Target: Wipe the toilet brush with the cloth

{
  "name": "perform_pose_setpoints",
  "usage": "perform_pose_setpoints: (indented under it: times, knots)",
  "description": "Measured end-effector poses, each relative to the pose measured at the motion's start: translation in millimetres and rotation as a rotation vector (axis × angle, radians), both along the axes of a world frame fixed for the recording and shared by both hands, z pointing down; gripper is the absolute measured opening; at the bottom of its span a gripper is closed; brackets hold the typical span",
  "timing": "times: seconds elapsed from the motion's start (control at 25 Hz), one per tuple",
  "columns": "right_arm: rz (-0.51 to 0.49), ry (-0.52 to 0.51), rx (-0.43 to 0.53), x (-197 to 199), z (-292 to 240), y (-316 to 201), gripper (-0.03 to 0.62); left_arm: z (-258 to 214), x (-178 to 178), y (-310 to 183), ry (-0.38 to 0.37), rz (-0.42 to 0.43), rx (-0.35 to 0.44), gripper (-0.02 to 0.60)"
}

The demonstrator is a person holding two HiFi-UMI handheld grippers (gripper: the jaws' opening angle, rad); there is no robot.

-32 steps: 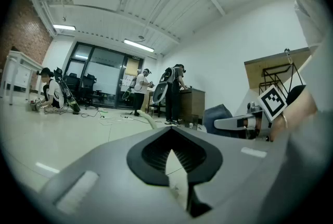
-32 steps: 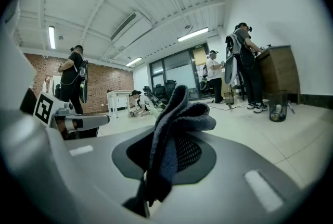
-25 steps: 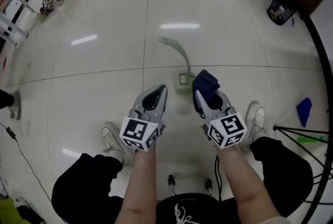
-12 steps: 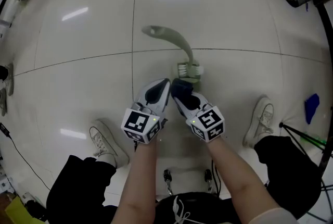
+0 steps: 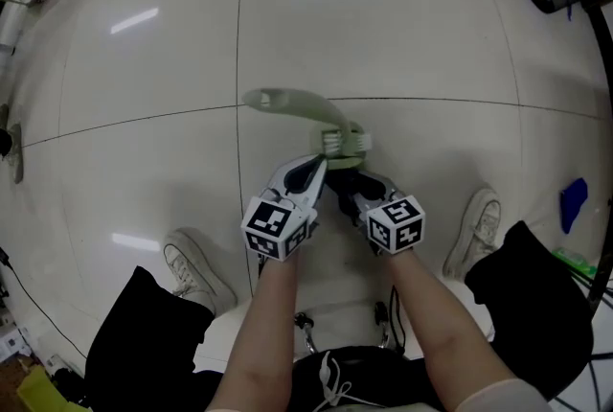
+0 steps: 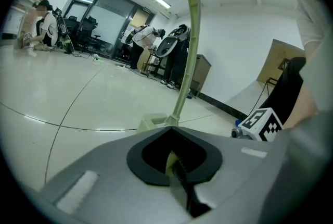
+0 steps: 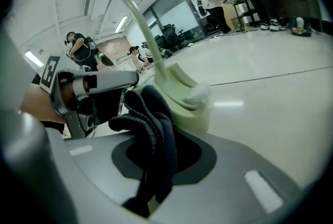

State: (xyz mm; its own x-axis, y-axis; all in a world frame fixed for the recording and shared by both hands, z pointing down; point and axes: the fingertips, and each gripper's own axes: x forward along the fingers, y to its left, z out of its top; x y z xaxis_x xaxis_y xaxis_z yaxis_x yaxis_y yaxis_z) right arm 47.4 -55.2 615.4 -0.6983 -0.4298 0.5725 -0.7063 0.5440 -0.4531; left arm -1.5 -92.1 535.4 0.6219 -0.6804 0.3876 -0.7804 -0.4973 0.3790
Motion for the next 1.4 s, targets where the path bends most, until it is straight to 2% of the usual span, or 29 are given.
perform_pose_setpoints:
  times: [0.32, 0.4, 0.6, 0.72, 0.88, 0.96, 1.08, 1.2, 1.4]
  knots:
    - [0.047, 0.084, -0.023, 43.7, 7.8, -8.1, 0.071, 0.2, 0.0, -4.8, -0.01, -0.007, -0.003, 0.006]
    - [0.094, 0.099, -0.026, 61.1, 7.4, -10.8, 0.071, 0.8, -1.0, -2.2, -0.01, -0.013, -0.01, 0.006]
    - [0.301, 0.147, -0.034, 113.5, -0.9, -42.7, 0.071, 1.6, -7.6, 3.5, 0.006, -0.02, -0.036, 0.006]
    - [0.241, 0.177, 0.026, 112.1, -13.0, -78.2, 0.071, 0.4, -10.1, 0.0, -0.001, -0.007, -0.037, 0.006]
    - [0.074, 0.088, 0.008, 75.9, -17.7, -105.0, 0.071, -1.8, -10.1, 1.5, 0.008, -0.002, -0.031, 0.006]
    - [0.015, 0.05, -0.041, 61.5, -11.4, -109.8, 0.071, -1.3, -10.3, 0.1, 0.007, 0.002, -0.022, 0.006]
    - [-0.032, 0.055, -0.148, 54.5, 7.5, -101.7, 0.071, 0.7, -10.5, -1.7, 0.027, -0.015, -0.023, 0.006]
    - [-0.038, 0.019, -0.252, 55.1, 20.9, -82.2, 0.071, 1.1, -11.6, -0.9, 0.043, -0.033, -0.03, 0.006]
    - [-0.024, -0.099, -0.34, 52.9, 20.3, -55.0, 0.071, -0.9, -12.6, -1.2, 0.057, -0.056, -0.035, 0.006]
